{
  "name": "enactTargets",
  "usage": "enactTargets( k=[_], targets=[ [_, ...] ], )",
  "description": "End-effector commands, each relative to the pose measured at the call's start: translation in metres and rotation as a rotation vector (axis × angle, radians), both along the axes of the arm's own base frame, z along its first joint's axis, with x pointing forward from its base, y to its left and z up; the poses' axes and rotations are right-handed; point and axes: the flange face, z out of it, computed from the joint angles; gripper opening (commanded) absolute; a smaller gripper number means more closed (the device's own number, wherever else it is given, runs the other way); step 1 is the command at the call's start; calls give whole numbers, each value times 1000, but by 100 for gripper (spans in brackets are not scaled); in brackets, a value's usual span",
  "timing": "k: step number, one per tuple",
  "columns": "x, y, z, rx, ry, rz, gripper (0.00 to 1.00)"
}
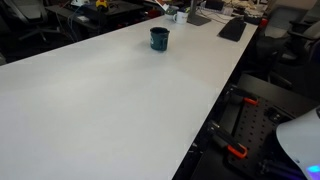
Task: Take the marker out of the mug and place it on the table to the left of the mug
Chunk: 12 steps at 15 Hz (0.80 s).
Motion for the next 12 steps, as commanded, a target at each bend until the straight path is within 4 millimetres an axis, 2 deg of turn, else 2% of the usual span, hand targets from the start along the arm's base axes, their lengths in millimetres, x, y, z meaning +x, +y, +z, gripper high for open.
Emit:
enactTargets(
  k=[1, 3, 5, 9, 12],
  targets=[
    [-20, 46, -39, 87, 177, 44, 5],
    [-30, 65, -72, 95, 261, 46, 5],
    [-39, 73, -105, 54, 290, 61, 5],
    [-54, 74, -167, 0, 340, 108, 5],
    [-62, 70, -198, 5, 356, 137, 5]
  ],
)
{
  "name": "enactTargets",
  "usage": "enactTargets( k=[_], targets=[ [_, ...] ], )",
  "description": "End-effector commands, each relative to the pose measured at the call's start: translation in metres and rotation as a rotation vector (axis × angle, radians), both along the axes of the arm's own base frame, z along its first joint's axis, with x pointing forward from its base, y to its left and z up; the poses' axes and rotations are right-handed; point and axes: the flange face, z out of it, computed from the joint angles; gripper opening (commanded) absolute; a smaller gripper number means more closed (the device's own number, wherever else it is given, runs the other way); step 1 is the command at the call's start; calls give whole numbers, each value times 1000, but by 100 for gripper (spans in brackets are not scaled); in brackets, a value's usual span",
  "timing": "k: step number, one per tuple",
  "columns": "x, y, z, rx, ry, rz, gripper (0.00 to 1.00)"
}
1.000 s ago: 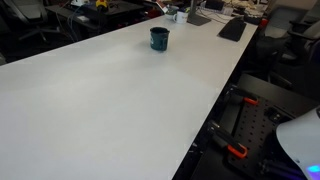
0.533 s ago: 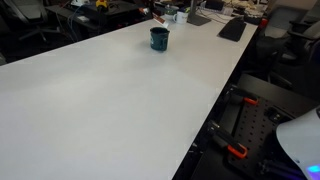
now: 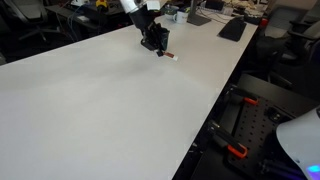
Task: Take the marker out of the mug and place it on the table to the left of the mug
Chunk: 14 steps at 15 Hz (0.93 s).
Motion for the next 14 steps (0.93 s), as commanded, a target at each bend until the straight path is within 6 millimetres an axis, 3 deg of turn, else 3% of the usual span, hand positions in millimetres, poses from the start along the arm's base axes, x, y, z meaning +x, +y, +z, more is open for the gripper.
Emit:
enactTargets(
  k=[1, 5, 6, 8, 11, 12, 14],
  targets=[
    [-10, -3, -24, -11, -2, 24, 5],
    [-14, -4, -41, -14, 4, 38, 5],
    [-14, -4, -43, -19, 6, 38, 44],
    [-15, -5, -45, -22, 10, 43, 52],
    [-16, -7, -47, -26, 22, 45, 74],
    [-12, -7, -48, -9, 29, 32, 58],
    [-12, -8, -49, -10, 31, 31, 73]
  ],
)
